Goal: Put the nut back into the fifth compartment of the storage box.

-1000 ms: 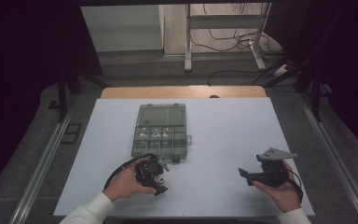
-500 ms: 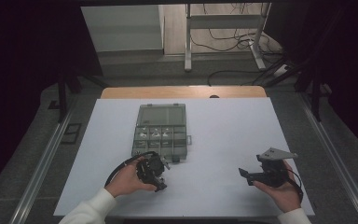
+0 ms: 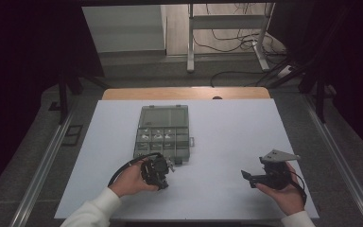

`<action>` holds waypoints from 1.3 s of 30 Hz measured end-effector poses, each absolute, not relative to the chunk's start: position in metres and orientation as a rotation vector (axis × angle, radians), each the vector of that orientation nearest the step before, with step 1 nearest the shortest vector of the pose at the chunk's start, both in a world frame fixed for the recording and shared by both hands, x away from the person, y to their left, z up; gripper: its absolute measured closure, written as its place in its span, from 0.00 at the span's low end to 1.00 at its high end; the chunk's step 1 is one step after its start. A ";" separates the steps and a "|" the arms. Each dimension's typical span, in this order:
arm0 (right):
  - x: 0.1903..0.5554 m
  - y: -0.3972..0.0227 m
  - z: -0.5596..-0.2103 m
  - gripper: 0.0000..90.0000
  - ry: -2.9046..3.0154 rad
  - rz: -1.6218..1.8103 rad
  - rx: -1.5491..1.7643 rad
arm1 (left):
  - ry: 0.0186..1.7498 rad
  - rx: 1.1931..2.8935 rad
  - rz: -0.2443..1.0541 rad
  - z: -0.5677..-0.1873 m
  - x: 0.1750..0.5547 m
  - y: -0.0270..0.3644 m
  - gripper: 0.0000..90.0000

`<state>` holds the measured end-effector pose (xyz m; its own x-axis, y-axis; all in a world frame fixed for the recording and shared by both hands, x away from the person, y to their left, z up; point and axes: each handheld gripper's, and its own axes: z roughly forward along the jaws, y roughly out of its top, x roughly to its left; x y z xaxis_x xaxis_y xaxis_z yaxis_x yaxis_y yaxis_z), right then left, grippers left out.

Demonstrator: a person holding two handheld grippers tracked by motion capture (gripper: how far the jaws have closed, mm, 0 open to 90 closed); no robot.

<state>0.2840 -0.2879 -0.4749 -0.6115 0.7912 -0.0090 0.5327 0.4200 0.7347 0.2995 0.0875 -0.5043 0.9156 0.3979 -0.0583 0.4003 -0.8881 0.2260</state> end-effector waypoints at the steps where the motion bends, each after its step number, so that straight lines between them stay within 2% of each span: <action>1: 0.284 -0.288 -0.475 0.14 2.326 1.012 1.136 | 0.601 2.843 -0.015 -0.504 0.299 0.087 0.75; 25: 0.284 -0.290 -0.476 0.14 2.320 0.996 1.146 | 0.679 2.808 -0.007 -0.500 0.305 0.093 0.77; 39: 0.284 -0.289 -0.475 0.14 2.317 1.000 1.152 | 0.708 2.751 0.000 -0.478 0.309 0.102 0.77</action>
<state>0.2845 -0.2890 -0.4747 -0.5998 0.8001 -0.0106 0.5412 0.4153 0.7312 0.3091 0.1024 -0.4784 0.8785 0.4720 -0.0741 0.4721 -0.8337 0.2865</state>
